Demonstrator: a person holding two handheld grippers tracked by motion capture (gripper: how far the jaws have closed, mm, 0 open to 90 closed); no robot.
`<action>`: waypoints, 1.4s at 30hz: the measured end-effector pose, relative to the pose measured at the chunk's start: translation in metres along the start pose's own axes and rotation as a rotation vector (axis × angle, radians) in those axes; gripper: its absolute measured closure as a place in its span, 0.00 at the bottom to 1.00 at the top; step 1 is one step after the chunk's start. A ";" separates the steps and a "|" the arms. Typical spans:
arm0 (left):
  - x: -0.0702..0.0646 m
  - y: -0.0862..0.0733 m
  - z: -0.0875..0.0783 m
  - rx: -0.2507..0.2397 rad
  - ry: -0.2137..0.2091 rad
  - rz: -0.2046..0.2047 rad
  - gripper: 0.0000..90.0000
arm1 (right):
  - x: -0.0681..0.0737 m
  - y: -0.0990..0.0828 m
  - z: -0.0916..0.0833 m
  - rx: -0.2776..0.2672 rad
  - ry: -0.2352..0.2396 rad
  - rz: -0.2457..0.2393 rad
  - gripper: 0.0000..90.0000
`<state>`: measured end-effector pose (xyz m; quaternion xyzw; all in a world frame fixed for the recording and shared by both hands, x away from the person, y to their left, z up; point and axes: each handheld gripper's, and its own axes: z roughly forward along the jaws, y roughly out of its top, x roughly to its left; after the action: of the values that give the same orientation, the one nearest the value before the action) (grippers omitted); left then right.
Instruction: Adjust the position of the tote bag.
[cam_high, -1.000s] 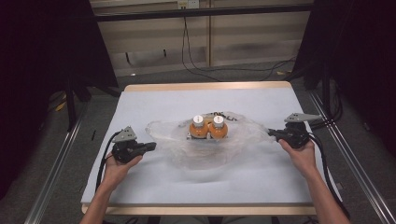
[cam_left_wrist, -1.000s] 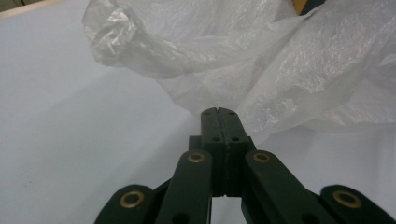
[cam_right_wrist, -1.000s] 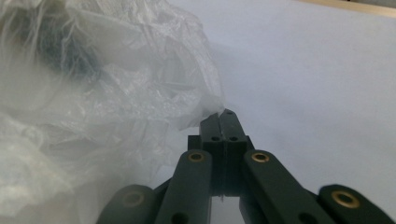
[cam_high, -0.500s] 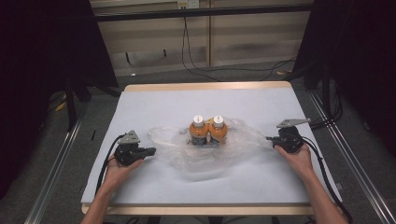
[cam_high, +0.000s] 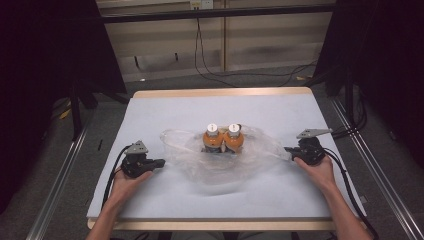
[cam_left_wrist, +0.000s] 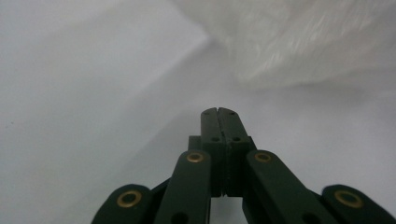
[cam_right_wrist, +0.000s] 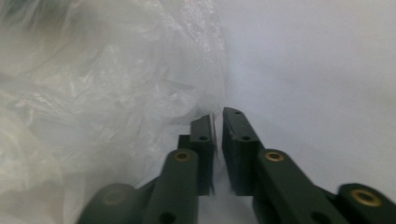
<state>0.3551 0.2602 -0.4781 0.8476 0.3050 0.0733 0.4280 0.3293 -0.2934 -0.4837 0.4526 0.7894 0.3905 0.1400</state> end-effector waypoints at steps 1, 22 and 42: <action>0.000 0.001 -0.002 -0.012 0.006 0.005 0.93 | 0.001 0.001 -0.002 -0.006 0.000 0.002 0.87; -0.012 0.020 -0.050 -0.267 0.018 -0.030 0.56 | 0.015 0.024 -0.062 -0.281 0.040 0.010 0.33; -0.050 0.070 -0.022 -0.249 -0.116 0.122 0.85 | 0.057 0.060 -0.070 -0.296 0.167 -0.127 0.76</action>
<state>0.3382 0.2152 -0.4041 0.8078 0.2164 0.0872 0.5413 0.2941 -0.2638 -0.3853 0.3423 0.7590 0.5292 0.1634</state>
